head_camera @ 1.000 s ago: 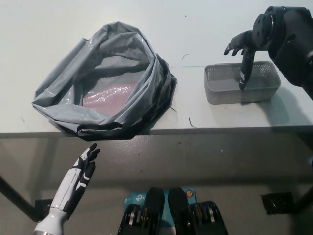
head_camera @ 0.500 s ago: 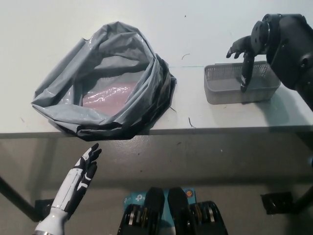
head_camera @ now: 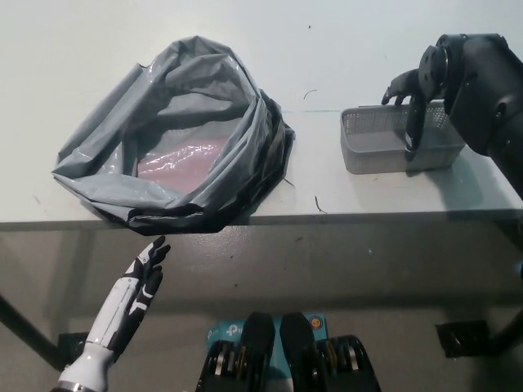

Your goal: Use the right hand to pick up a small rectangular container and put it into a plastic bag and lift the bag

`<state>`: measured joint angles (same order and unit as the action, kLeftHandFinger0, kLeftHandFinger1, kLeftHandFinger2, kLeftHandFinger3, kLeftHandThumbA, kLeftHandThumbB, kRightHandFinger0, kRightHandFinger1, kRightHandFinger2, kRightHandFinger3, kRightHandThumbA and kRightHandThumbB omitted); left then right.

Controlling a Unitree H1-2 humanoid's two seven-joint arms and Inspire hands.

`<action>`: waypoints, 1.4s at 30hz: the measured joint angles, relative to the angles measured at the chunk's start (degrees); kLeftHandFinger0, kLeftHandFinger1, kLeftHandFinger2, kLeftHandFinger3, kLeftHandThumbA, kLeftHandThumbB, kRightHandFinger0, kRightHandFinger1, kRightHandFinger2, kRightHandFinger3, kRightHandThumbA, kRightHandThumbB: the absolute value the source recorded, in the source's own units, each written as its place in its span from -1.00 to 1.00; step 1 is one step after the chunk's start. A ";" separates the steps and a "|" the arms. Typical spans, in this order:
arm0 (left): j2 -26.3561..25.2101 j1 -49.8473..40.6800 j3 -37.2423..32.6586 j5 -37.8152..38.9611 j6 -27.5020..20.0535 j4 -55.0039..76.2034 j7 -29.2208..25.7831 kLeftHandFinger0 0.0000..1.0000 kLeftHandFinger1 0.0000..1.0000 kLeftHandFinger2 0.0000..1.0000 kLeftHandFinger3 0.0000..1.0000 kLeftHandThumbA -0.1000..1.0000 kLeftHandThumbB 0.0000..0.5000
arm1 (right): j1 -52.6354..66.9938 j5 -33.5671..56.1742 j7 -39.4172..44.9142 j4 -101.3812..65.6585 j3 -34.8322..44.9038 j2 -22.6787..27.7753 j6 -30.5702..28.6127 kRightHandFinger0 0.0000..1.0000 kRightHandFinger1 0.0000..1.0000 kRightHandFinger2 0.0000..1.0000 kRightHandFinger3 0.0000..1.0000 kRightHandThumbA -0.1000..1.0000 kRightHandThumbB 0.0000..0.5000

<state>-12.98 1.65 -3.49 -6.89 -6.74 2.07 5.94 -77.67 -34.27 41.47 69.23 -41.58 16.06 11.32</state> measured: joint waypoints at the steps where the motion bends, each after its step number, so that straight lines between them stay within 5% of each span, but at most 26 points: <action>1: -0.01 0.12 0.00 0.00 0.00 0.00 0.00 1.00 1.00 1.00 1.00 1.00 -0.03 | 0.00 -0.25 -0.28 0.84 -0.10 -0.27 -0.34 1.00 1.00 1.00 1.00 1.00 0.98; 12: -0.14 1.05 -0.06 -0.04 -0.01 0.10 0.03 1.00 1.00 1.00 1.00 1.00 -0.01 | 0.08 -0.50 -3.43 6.68 0.85 -2.51 -2.12 1.00 1.00 1.00 1.00 1.00 0.96; 13: -0.15 1.18 -0.08 -0.07 -0.01 0.10 0.03 1.00 1.00 1.00 1.00 1.00 0.01 | 0.13 -0.55 -3.91 6.91 0.84 -2.62 -2.38 1.00 1.00 1.00 1.00 0.53 0.77; 14: -0.17 1.35 -0.10 -0.08 0.00 0.10 0.03 1.00 1.00 1.00 1.00 1.00 0.01 | 0.26 -0.62 -4.60 7.11 0.85 -2.76 -2.72 1.00 1.00 1.00 1.00 0.53 0.77; 15: -0.18 1.43 -0.12 -0.09 0.00 0.10 0.03 1.00 1.00 1.00 1.00 1.00 -0.04 | 0.35 -0.64 -5.12 7.20 0.87 -2.82 -2.92 0.75 0.85 0.98 1.00 -0.21 0.28; 16: -0.18 1.55 -0.15 -0.10 0.00 0.10 0.03 1.00 1.00 1.00 1.00 1.00 -0.04 | 0.59 -0.65 -5.91 7.29 1.04 -2.91 -3.36 0.75 0.85 0.98 1.00 -0.21 0.28; 17: -0.17 1.64 -0.20 -0.11 0.00 0.09 0.03 1.00 1.00 1.00 1.00 1.00 -0.05 | 1.13 -0.64 -7.34 7.29 1.39 -2.99 -3.93 0.09 0.25 0.40 0.41 -0.80 0.18; 18: -0.17 1.66 -0.22 -0.11 0.00 0.05 0.03 1.00 1.00 1.00 1.00 1.00 -0.05 | 1.71 -0.60 -8.66 7.20 1.88 -3.05 -4.47 -0.78 -0.47 -0.21 -0.06 -0.99 0.05; 19: -0.17 1.66 -0.24 -0.11 0.01 -0.01 0.03 1.00 1.00 1.00 1.00 1.00 -0.05 | 2.11 -0.58 -9.83 7.11 2.23 -3.03 -4.89 -0.96 -0.63 -0.20 -0.01 -1.00 -0.20; 22: -0.15 1.66 -0.26 -0.11 0.07 -0.31 0.02 1.00 1.00 1.00 1.00 1.00 0.03 | 2.71 -0.57 -13.65 6.88 3.21 -2.70 -6.42 -0.97 -0.18 0.59 0.53 -1.00 -0.38; 25: -0.14 1.64 -0.29 -0.11 0.23 -0.34 0.02 1.00 1.00 1.00 1.00 1.00 -0.03 | 3.67 -0.39 -17.27 6.70 4.48 -2.39 -8.49 -0.74 0.28 0.85 0.88 -1.00 -0.40; 31: -0.14 1.64 -0.34 -0.11 0.31 -0.43 0.02 1.00 1.00 1.00 1.00 1.00 -0.03 | 5.18 -0.03 -23.45 6.65 6.58 -1.82 -12.11 -0.72 0.30 0.98 1.00 -1.00 -0.53; 34: -0.14 1.66 -0.37 -0.11 0.32 -0.44 0.02 1.00 1.00 1.00 1.00 1.00 -0.05 | 5.77 0.18 -25.90 6.66 7.65 -1.66 -13.54 -0.77 0.26 0.86 1.00 -1.00 -0.55; 42: -0.27 2.16 -0.61 -0.18 0.33 -0.41 0.20 1.00 1.00 1.00 1.00 1.00 -0.04 | 6.94 4.92 -33.06 6.67 19.98 -0.87 -18.94 -0.75 0.16 0.81 0.77 -1.00 -0.41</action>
<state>-13.25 3.81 -4.10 -7.07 -6.41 1.66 6.14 -70.73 -29.35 8.41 75.90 -21.61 15.19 -7.62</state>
